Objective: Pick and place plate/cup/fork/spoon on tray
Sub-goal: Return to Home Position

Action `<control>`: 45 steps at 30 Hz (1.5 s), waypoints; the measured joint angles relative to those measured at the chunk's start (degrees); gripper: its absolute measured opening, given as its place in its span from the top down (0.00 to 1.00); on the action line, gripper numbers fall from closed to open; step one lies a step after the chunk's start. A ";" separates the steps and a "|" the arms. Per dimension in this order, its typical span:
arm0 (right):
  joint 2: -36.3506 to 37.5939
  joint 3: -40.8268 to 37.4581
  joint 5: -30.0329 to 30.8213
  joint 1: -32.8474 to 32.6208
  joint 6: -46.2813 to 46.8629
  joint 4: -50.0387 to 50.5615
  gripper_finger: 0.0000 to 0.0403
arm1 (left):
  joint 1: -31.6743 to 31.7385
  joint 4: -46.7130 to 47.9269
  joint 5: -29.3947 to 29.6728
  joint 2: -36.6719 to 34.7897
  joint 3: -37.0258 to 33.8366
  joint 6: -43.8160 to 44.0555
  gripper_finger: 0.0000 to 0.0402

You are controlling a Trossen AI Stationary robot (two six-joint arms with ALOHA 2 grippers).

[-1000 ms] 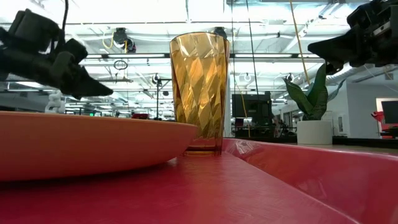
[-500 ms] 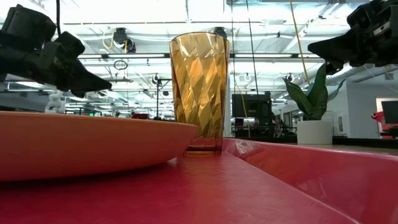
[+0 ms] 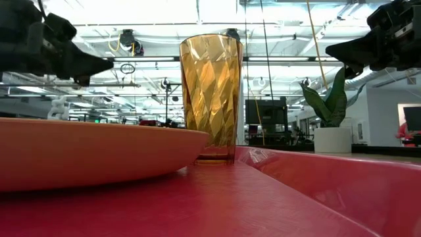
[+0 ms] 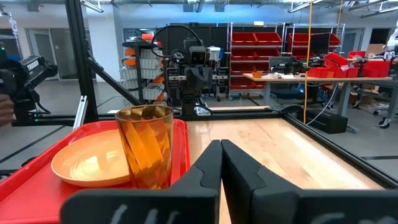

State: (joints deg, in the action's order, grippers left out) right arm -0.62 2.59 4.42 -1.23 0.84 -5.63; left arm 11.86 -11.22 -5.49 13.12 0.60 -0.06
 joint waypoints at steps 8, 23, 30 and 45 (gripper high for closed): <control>0.00 0.00 0.01 0.00 0.00 0.00 1.00 | 0.00 2.29 -2.06 -8.07 0.00 -1.39 0.99; 0.02 0.00 0.01 0.00 0.00 0.00 1.00 | -0.15 6.00 -4.12 -12.99 -0.02 -0.36 0.99; 0.02 0.00 0.01 0.00 0.00 0.03 1.00 | -3.53 6.90 -4.92 -12.97 -0.02 0.01 0.99; 0.02 0.00 0.01 0.00 0.00 0.05 1.00 | -5.65 9.45 -1.53 -12.97 -0.02 -3.29 0.99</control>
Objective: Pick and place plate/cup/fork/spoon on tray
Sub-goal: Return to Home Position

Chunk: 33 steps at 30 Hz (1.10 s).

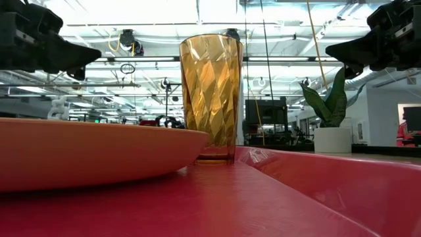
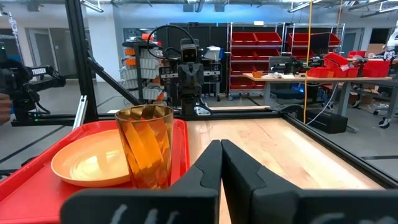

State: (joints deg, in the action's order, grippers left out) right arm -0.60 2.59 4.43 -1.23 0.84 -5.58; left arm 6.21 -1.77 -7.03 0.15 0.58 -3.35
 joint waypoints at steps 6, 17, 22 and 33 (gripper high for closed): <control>0.00 0.00 0.00 0.00 0.00 0.02 1.00 | -0.01 0.03 0.03 -0.01 0.01 0.43 0.99; 0.00 0.00 0.00 0.00 0.00 0.02 1.00 | -0.01 0.04 0.06 -0.01 0.02 0.34 0.99; 0.00 0.00 0.00 0.00 0.00 0.02 1.00 | -0.01 0.04 0.06 -0.01 0.02 0.80 0.99; 0.00 0.01 0.00 0.00 0.00 0.02 1.00 | -1.67 0.10 0.06 -0.01 0.02 1.56 0.99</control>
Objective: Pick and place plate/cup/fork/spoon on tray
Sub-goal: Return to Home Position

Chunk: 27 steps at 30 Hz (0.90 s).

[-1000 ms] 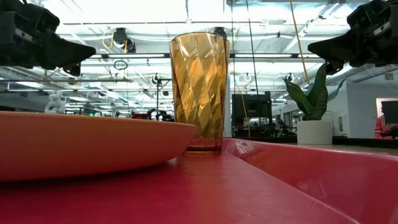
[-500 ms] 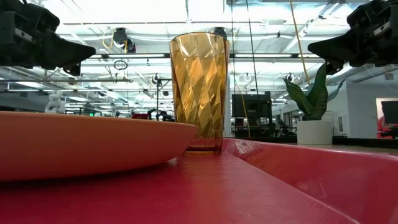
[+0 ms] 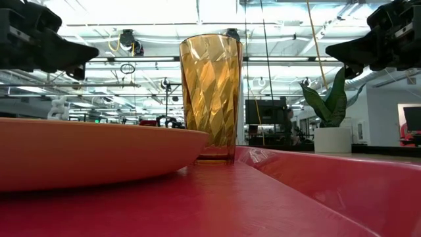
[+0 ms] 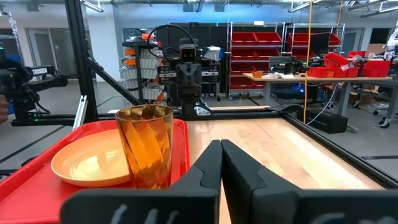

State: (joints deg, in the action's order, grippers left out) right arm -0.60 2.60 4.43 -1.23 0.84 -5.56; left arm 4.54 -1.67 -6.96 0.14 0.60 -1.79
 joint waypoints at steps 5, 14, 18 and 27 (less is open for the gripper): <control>0.00 0.01 0.00 0.00 0.00 0.00 1.00 | -2.27 0.02 0.04 0.00 0.02 -0.30 1.00; 0.00 0.01 0.00 0.00 0.00 0.00 1.00 | -5.74 0.31 2.79 0.00 0.02 0.41 1.00; 0.00 0.00 0.00 0.00 0.00 0.00 1.00 | -7.64 0.28 5.06 0.00 0.02 0.21 1.00; 0.00 0.01 0.00 0.00 0.00 0.00 1.00 | -8.18 0.26 5.55 0.00 0.02 1.80 0.94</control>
